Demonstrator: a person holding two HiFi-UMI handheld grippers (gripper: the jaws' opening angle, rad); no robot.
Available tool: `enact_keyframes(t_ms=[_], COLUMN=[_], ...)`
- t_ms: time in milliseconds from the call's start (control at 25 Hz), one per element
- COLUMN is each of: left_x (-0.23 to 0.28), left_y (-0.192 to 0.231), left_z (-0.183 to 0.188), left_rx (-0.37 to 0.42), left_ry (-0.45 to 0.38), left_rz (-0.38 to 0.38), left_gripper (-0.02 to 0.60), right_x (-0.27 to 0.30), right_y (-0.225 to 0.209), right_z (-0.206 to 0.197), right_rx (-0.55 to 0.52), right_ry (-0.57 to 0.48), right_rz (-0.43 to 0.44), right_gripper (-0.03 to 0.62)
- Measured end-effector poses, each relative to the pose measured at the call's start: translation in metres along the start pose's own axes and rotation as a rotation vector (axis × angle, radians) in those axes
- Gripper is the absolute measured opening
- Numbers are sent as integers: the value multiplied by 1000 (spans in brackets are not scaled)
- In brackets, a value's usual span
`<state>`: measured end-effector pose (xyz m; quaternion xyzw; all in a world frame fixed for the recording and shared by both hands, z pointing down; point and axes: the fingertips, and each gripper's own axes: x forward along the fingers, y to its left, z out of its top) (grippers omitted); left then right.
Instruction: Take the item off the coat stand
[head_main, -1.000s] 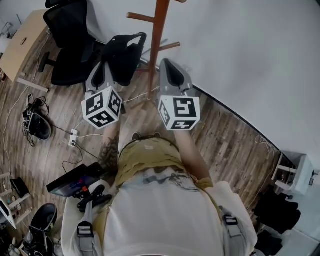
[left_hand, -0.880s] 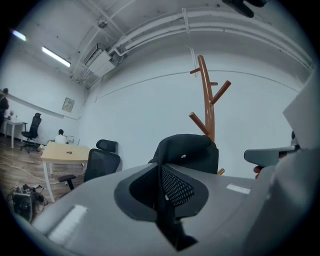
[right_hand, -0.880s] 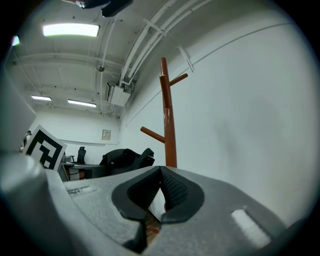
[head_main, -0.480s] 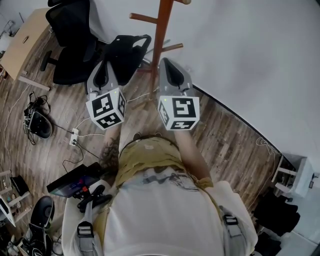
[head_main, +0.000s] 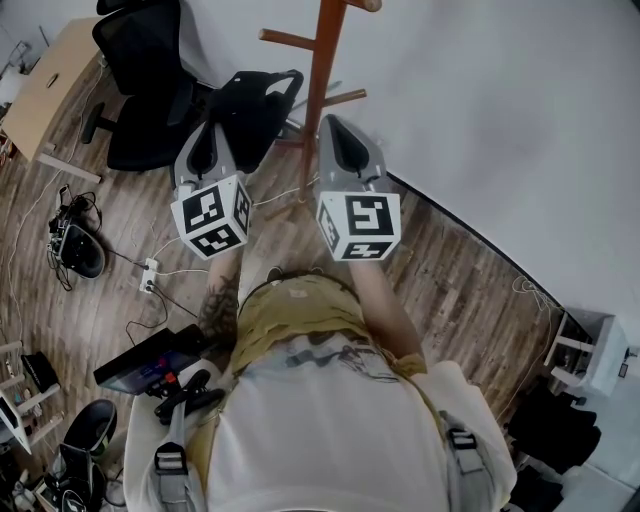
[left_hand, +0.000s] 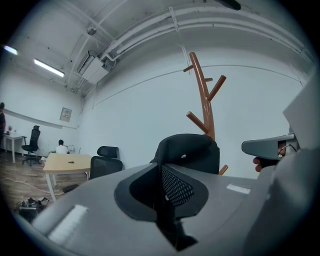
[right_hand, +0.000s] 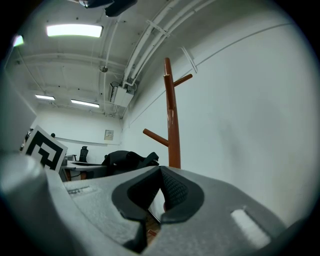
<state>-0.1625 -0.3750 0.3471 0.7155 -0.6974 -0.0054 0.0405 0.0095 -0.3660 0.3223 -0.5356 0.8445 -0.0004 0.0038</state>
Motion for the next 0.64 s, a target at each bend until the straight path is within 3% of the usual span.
enact_keyframes(t_ms=[640], left_x=[1], left_y=[1], left_z=[0], left_rx=[-21], left_ry=[9], left_rz=[-5], left_gripper=[17], right_x=[-2], right_y=[-4], right_z=[1], right_rx=[3], right_ry=[1], right_rz=[-14], right_gripper=[-3])
